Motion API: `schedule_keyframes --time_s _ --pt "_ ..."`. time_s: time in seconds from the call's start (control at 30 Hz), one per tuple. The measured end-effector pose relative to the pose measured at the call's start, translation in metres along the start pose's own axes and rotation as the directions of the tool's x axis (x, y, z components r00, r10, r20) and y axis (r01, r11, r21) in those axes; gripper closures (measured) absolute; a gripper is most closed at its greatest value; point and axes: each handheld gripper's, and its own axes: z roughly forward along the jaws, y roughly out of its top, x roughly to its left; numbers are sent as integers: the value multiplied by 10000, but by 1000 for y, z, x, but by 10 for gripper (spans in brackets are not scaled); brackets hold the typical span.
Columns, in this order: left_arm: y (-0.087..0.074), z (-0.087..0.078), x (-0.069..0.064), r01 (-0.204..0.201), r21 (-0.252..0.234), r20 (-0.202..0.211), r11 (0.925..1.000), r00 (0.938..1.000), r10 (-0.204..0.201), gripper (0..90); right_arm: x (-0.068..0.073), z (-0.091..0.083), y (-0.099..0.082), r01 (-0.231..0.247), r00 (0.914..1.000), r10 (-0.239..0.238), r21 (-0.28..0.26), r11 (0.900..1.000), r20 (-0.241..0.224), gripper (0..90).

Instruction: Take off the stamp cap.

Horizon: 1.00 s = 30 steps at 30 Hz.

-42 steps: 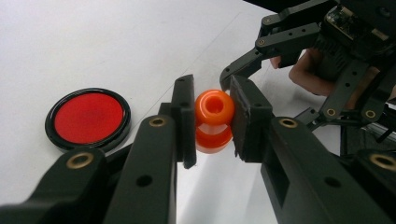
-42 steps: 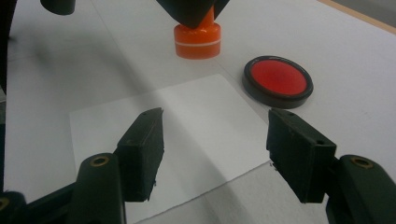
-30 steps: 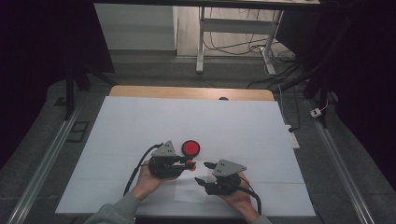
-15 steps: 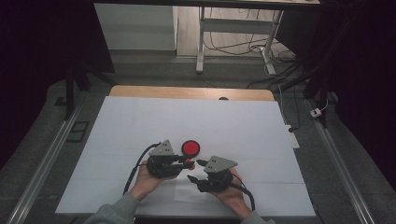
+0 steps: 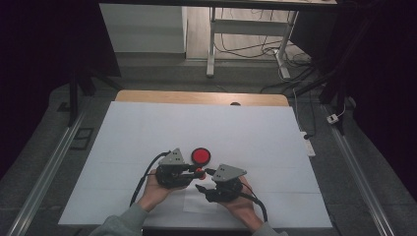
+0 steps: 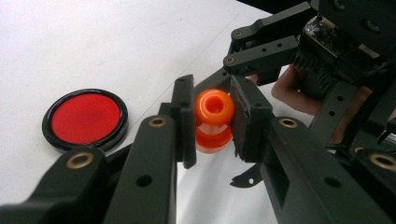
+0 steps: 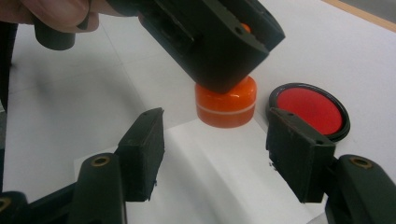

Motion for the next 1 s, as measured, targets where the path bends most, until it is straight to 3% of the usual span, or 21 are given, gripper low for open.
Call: schedule_keyframes --time_s 0.6,0.83,1.0 --pt "-1 4 0 -14 99 97 9999 10000 13 722 3 3 3 46 9998 -46 -3 10000 202 470" --pt "-2 5 0 2 120 107 9999 9999 -3 722 1 2 3 -98 9996 99 -12 10000 261 593" --pt "-2 5 0 22 108 124 9999 9999 -23 722 0 1 2 -63 9997 63 19 10000 247 627"
